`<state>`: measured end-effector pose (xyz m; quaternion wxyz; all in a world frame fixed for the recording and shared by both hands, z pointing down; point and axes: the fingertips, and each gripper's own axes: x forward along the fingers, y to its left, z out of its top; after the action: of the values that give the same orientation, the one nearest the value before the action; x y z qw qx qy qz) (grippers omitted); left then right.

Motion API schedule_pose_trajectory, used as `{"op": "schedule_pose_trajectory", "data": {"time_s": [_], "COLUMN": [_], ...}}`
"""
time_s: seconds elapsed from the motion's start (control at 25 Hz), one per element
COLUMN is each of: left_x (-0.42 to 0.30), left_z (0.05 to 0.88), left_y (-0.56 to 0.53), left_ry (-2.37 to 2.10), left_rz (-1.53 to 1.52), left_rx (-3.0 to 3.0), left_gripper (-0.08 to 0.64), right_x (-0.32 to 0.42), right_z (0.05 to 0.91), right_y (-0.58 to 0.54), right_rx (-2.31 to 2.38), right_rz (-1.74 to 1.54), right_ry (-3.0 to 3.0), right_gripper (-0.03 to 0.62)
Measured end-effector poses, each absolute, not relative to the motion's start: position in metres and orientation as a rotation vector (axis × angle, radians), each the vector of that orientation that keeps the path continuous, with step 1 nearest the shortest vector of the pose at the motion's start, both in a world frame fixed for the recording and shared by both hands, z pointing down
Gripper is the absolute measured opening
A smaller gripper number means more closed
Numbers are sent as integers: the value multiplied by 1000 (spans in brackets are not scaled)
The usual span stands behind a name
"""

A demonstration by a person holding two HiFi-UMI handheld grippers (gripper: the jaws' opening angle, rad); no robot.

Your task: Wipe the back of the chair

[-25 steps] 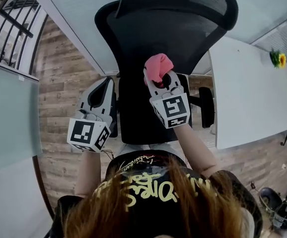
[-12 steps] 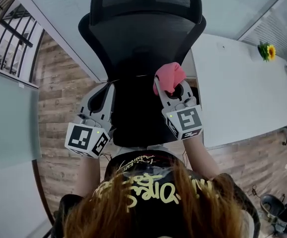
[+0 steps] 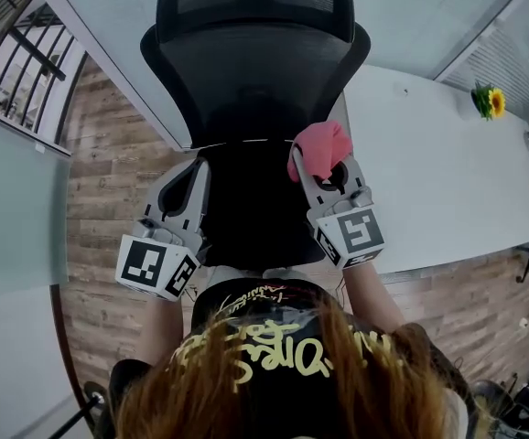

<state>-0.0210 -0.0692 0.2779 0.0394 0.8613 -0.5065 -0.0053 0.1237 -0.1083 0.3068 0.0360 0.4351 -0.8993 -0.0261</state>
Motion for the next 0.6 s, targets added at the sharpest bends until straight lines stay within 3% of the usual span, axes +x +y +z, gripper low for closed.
{"op": "schedule_pose_trajectory", "data": {"time_s": [0.6], "left_x": [-8], "left_z": [276], "left_y": [-60], "left_ry": [-1614], "left_rz": [-20], "left_rx": [2633], "left_gripper": [-8], "right_x": [132], "right_z": [309], "right_y": [-95], "right_rx": [1253], "right_rz": [-95], "right_ry": [-2801], "right_gripper": [64]}}
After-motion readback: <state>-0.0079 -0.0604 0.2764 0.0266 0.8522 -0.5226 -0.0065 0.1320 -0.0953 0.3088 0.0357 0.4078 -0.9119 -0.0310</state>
